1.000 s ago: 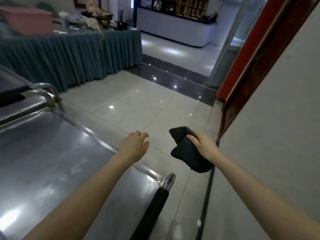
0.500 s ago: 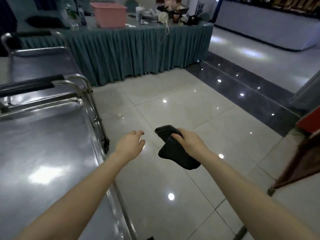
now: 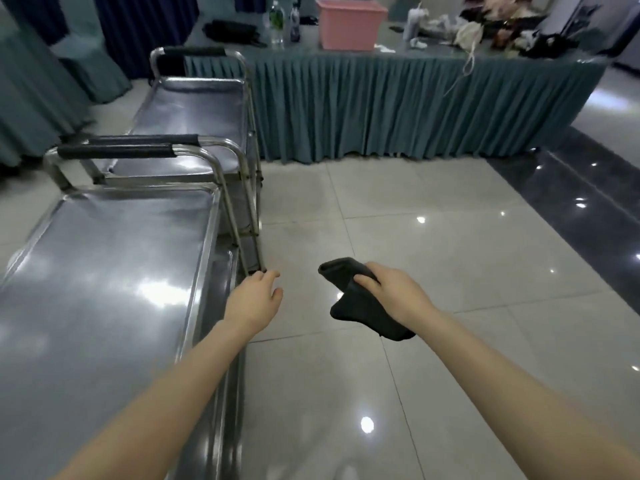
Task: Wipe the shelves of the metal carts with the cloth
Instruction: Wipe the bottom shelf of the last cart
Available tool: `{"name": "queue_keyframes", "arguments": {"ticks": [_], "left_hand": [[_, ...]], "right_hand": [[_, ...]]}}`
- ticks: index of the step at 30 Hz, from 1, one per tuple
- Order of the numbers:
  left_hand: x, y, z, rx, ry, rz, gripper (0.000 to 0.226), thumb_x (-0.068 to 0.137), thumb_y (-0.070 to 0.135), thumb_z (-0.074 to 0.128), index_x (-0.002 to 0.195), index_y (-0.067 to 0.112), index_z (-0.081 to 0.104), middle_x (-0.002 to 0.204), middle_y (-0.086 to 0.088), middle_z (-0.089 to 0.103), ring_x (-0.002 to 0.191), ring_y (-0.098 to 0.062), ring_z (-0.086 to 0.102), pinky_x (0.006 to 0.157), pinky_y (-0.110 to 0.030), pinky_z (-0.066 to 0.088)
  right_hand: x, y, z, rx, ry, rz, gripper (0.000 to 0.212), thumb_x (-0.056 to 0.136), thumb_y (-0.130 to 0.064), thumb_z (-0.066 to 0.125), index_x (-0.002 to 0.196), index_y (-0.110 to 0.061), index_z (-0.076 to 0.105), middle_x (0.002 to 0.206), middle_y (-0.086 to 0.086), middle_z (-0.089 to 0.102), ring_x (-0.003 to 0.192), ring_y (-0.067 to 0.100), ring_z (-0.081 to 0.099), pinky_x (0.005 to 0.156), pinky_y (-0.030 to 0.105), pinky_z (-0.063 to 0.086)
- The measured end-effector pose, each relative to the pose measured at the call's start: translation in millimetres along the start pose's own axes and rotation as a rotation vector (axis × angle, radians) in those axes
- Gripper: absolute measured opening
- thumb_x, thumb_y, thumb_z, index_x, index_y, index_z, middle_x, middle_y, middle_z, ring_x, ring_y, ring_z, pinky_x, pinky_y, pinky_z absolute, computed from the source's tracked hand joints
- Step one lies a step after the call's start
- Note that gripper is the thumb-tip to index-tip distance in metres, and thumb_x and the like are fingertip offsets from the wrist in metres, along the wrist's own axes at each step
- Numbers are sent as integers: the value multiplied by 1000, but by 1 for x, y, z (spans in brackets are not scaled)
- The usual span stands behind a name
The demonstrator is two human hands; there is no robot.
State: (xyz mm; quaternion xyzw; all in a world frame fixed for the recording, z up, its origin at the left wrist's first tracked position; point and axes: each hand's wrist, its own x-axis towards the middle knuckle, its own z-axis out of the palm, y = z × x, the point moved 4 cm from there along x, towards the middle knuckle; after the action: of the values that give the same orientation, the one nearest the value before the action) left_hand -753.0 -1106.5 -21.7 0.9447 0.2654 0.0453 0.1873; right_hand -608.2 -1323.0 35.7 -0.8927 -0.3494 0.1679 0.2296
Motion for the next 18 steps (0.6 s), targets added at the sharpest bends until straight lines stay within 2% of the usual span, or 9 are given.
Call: {"name": "queue_keyframes", "arguments": {"ticks": [3, 6, 10, 14, 18], "left_hand": [[10, -2, 2, -35, 33, -89, 36, 98, 30, 46, 132, 19, 51, 120, -5, 59, 106, -25, 57, 78, -36, 49], [14, -6, -3, -45, 78, -152, 36, 98, 32, 49, 130, 19, 53, 117, -5, 61, 104, -25, 58, 78, -36, 50], [14, -23, -15, -38, 166, -293, 35, 96, 33, 50, 128, 18, 54, 115, -8, 61, 102, -28, 59, 79, -36, 48], [-4, -45, -9, -30, 249, -497, 36, 96, 31, 50, 131, 20, 52, 125, -5, 59, 106, -28, 59, 79, -38, 49], [-26, -53, 2, 33, 281, -728, 38, 98, 33, 46, 134, 22, 49, 120, -4, 59, 108, -27, 58, 78, -36, 47]], "right_hand": [[34, 2, -16, -37, -52, -68, 25, 99, -46, 44, 101, -24, 56, 89, -3, 64, 85, 20, 58, 73, 38, 48], [68, -3, -24, -70, -117, -156, 17, 99, -44, 45, 95, -29, 53, 85, -6, 61, 85, 20, 57, 67, 34, 43], [124, -27, -9, -149, -247, -326, 25, 101, -43, 44, 110, -25, 58, 107, 3, 67, 98, 25, 60, 76, 36, 46], [174, -67, 34, -180, -392, -566, 30, 101, -44, 44, 118, -24, 58, 114, 4, 67, 102, 24, 60, 69, 28, 34], [200, -112, 79, -145, -559, -806, 32, 101, -44, 45, 124, -26, 56, 119, 3, 67, 108, 26, 60, 86, 40, 47]]}}
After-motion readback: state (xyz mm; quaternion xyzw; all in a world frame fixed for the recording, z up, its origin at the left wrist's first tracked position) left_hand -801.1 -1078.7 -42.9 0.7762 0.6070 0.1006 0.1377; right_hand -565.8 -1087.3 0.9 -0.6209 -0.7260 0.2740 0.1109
